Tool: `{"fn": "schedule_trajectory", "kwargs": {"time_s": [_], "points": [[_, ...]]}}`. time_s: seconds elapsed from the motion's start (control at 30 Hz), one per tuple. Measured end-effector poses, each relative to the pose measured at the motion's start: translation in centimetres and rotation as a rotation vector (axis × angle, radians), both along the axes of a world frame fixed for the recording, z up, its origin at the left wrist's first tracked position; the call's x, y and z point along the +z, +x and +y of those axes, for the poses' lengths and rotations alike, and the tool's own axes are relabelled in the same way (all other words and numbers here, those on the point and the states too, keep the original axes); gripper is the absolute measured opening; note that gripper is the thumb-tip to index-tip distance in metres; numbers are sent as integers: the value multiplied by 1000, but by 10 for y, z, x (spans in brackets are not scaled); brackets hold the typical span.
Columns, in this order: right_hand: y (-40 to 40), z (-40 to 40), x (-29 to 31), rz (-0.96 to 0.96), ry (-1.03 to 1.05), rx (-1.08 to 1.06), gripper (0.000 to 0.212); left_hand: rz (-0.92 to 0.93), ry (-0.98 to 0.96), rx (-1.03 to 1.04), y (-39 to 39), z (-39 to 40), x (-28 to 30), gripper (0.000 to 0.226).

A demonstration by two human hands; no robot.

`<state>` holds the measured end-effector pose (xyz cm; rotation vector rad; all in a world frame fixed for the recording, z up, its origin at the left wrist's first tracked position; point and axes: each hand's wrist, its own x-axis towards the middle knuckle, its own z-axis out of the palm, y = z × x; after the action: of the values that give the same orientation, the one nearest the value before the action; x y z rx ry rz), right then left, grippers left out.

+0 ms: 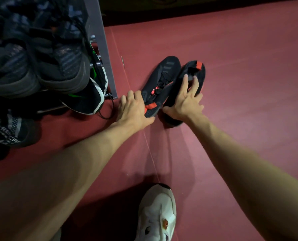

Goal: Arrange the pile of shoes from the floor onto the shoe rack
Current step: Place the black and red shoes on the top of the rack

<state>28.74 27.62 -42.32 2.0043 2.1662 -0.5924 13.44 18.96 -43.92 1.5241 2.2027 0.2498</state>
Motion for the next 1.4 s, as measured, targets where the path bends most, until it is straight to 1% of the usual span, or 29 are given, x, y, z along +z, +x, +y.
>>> {"fn": "schedule_trajectory", "kwargs": {"time_s": [0.07, 0.13, 0.17, 0.23, 0.3, 0.4, 0.47, 0.53, 0.63, 0.7, 0.77, 0.83, 0.93, 1.0, 1.07, 1.2, 1.3, 1.37, 1.4], "points": [[2, 13, 8, -37, -71, 18, 137, -23, -19, 0, -9, -14, 0, 95], [7, 24, 13, -42, -123, 9, 133, -62, -27, 3, -16, -31, 0, 96], [10, 27, 14, -22, -108, 2, 128, -71, -24, -3, -18, -40, -1, 96], [13, 29, 13, 65, -42, -8, 108, -77, -3, -25, -23, -56, -3, 97], [12, 25, 12, 131, -35, -54, 92, -101, -9, -44, -28, -70, -3, 98], [14, 14, 6, 88, -95, -67, 76, -134, -33, -119, -39, -86, -2, 97], [19, 6, 9, 37, -90, 6, 56, -156, -51, -172, -47, -94, 1, 95], [29, 0, 19, 13, -42, 102, 38, -169, -89, -221, -58, -101, 5, 93], [53, -12, 35, 66, 80, 273, 18, -192, -121, -323, -76, -110, 8, 90], [64, -23, 43, 92, 135, 419, 17, -219, -143, -393, -83, -114, 8, 86], [66, -33, 50, 64, 176, 570, 18, -245, -142, -397, -84, -119, 7, 88], [57, -49, 59, 27, 198, 722, 13, -270, -109, -320, -84, -124, 6, 98], [35, -77, 62, -19, 158, 887, 19, -276, -58, -244, -89, -135, 4, 119], [21, -95, 57, -29, 102, 920, 22, -303, -42, -234, -90, -142, 7, 130], [14, -107, 53, 25, 92, 922, 22, -340, -18, -225, -90, -146, 11, 133], [14, -118, 54, 166, 148, 943, 15, -380, 64, -191, -87, -146, 18, 129], [12, -121, 48, 216, 132, 980, 22, -362, 92, -221, -87, -147, 24, 126], [9, -123, 45, 230, 110, 962, 26, -333, 68, -259, -86, -148, 26, 119], [7, -125, 45, 229, 115, 932, 35, -324, 58, -265, -85, -148, 25, 116]]}}
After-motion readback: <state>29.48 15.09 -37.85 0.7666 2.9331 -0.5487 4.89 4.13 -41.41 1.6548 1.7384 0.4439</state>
